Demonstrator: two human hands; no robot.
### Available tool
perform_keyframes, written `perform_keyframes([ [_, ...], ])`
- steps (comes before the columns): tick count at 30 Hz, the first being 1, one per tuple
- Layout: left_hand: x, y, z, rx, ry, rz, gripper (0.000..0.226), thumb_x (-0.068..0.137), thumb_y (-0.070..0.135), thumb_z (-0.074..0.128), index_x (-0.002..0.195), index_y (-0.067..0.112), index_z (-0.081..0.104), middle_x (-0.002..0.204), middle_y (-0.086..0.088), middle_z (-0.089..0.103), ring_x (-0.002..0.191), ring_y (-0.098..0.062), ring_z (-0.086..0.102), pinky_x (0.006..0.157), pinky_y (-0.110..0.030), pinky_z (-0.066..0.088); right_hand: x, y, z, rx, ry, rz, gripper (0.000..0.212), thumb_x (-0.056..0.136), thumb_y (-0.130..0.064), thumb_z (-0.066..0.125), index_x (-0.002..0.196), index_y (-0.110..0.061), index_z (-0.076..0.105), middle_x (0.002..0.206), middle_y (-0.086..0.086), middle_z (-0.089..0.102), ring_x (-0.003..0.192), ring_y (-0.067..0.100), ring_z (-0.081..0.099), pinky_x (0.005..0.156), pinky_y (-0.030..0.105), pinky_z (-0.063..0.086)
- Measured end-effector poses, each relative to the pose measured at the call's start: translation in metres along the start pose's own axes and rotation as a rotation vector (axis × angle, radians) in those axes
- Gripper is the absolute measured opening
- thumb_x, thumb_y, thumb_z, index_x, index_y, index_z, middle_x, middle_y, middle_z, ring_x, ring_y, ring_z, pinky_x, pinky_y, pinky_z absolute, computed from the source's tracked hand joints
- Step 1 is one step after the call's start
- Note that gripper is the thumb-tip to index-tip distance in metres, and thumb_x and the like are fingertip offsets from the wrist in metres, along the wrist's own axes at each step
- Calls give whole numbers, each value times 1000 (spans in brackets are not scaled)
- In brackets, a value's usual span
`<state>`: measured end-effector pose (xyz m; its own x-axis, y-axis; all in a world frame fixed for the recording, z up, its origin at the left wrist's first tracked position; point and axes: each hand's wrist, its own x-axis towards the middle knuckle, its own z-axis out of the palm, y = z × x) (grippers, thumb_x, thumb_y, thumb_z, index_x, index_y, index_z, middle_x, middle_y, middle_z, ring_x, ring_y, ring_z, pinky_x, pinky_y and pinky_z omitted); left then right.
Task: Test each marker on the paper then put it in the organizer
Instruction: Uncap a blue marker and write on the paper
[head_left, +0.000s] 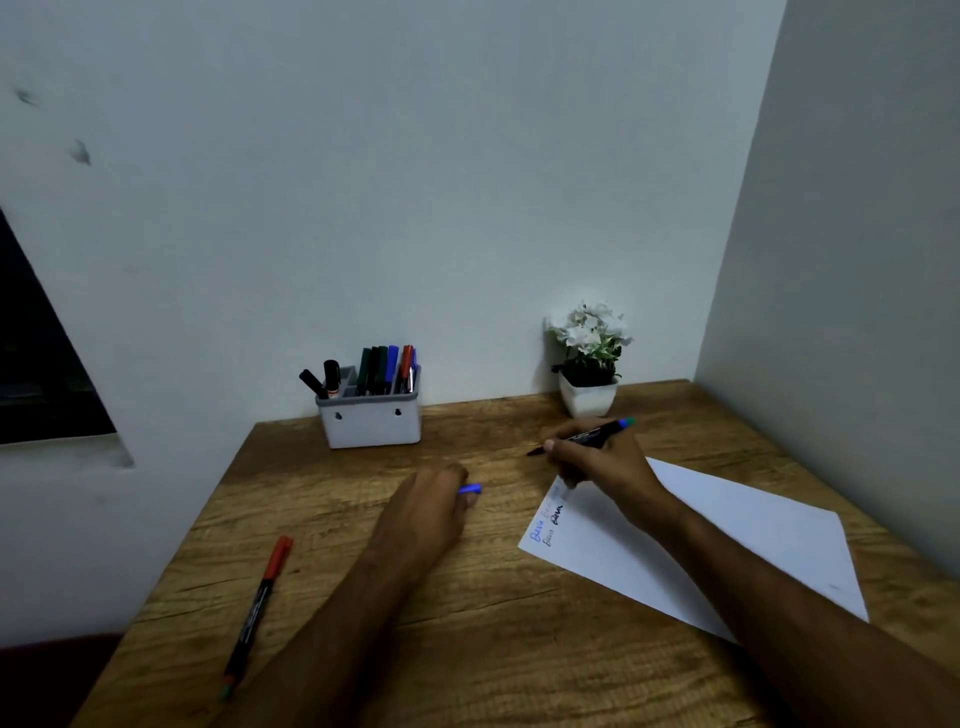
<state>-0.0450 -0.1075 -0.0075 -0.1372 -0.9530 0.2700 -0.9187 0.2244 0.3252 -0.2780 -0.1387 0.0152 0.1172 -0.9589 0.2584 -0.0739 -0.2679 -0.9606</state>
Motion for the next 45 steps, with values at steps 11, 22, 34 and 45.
perform_keyframes([
  [11, -5, -7, 1, -135, 195, -65, 21, 93, 21, 64, 110, 25, 74, 103, 6, 73, 93, -8, 64, 85, -27, 52, -10, 0, 21, 152, -52, 84, 9, 93, 0, 68, 95, 5, 75, 79, 23, 73, 63, 24, 64, 56, 32, 53],
  [22, -3, 6, -1, -549, 242, -161, 20, 85, 9, 72, 100, 22, 77, 91, 13, 73, 80, 1, 67, 79, -27, 58, -15, 0, 23, 217, -10, 140, 16, 91, -5, 72, 98, 9, 75, 75, 18, 70, 61, 21, 62, 56, 29, 51],
  [34, -5, 41, -2, -613, 338, -5, 20, 93, 5, 61, 105, 12, 75, 69, 11, 67, 66, 1, 63, 56, -12, 47, -11, -5, 33, 248, -72, 29, 15, 93, -5, 72, 78, -1, 70, 70, 20, 68, 53, 20, 58, 48, 25, 46],
  [45, 2, 24, -20, -536, 320, -59, 28, 82, 0, 73, 107, 11, 75, 99, 3, 75, 81, 3, 64, 76, -10, 53, -5, -15, 34, 181, -209, 53, 20, 92, -14, 74, 91, 5, 73, 80, 22, 70, 64, 24, 62, 54, 30, 48],
])
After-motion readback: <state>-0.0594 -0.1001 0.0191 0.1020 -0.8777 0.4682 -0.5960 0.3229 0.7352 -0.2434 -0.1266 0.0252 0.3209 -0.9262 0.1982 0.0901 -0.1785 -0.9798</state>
